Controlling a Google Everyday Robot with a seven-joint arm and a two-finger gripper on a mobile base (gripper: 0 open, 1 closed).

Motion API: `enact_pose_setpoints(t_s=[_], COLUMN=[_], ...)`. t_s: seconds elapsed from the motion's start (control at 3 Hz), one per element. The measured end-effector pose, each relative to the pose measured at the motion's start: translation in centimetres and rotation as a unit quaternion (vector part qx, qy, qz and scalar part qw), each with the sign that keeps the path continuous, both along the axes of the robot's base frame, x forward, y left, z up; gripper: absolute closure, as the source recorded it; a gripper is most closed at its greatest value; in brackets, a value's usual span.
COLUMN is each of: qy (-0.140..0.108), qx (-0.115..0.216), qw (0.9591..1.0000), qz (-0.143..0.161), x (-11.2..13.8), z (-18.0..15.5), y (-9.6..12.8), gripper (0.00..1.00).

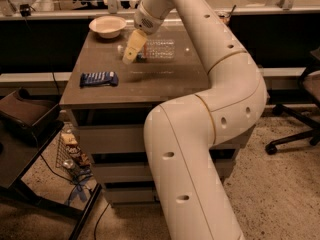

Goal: Knock water bottle over

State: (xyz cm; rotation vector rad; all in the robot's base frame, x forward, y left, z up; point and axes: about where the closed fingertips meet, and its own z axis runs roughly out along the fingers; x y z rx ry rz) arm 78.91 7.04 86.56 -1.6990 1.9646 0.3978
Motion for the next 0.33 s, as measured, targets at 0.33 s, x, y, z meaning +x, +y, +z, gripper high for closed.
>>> enact_pose_setpoints(t_s=[0.33], qy=[0.000], qx=[0.000], qw=[1.0000], qz=[0.000], x=[0.00], z=[-0.01], y=[0.01], gripper=[0.00])
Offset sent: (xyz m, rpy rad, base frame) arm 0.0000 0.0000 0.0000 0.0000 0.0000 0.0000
